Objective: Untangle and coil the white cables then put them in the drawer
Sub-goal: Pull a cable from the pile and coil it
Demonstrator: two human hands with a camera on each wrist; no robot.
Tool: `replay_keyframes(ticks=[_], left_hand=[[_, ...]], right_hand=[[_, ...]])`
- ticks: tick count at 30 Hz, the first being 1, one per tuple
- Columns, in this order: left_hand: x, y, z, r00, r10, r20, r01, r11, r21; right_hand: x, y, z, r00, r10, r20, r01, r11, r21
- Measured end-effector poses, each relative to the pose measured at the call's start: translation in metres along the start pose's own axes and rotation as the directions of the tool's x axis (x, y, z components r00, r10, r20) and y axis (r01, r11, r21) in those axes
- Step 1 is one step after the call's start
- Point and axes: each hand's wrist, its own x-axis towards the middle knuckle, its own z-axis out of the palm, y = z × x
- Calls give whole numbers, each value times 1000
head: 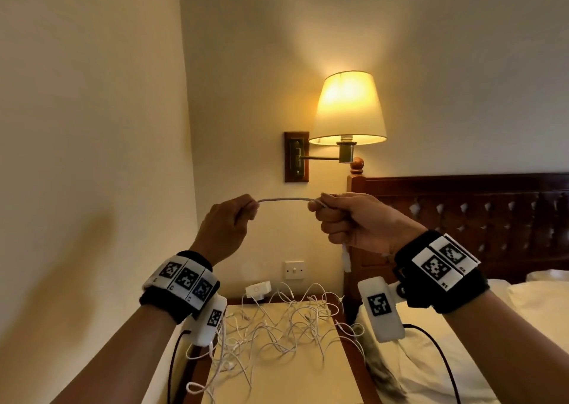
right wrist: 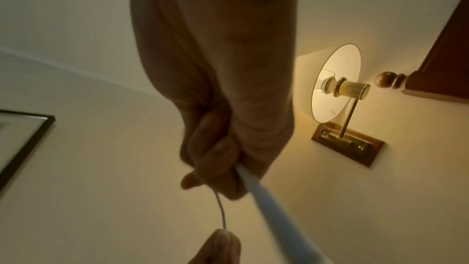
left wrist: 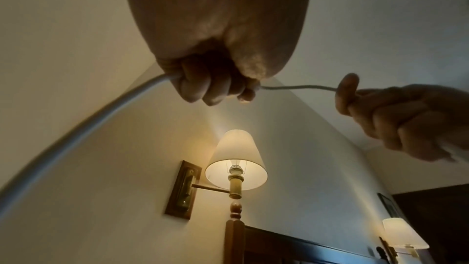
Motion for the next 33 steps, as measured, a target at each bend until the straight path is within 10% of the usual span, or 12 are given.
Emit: replay_keyframes(ticks=[7, 11, 13, 17, 19, 24, 33], left_hand=[[-6, 6, 7, 999, 0, 50, 6, 993, -118], [-30, -6, 19, 968, -192, 159, 216, 965, -151], [-48, 3, 24, 878, -268, 396, 361, 915, -181], [-59, 65, 21, 537, -74, 840, 442, 873, -205], [-44, 91, 7, 595, 7, 804, 433, 840, -328], [2, 104, -20, 937, 15, 350, 159, 871, -465], [29, 76, -5, 1000, -17, -16, 13, 972, -236]], right_hand=[[6, 4, 4, 985, -153, -78, 168, 952, 255], [6, -6, -13, 945, -259, -200, 321, 852, 414], [5, -13, -21, 924, -277, -264, 365, 845, 391], [12, -5, -14, 932, -250, -263, 260, 966, 2], [14, 4, -8, 940, -255, -227, 210, 956, -205], [7, 9, 4, 946, -279, -164, 213, 919, -331], [9, 18, 24, 963, -234, -136, 197, 951, -237]])
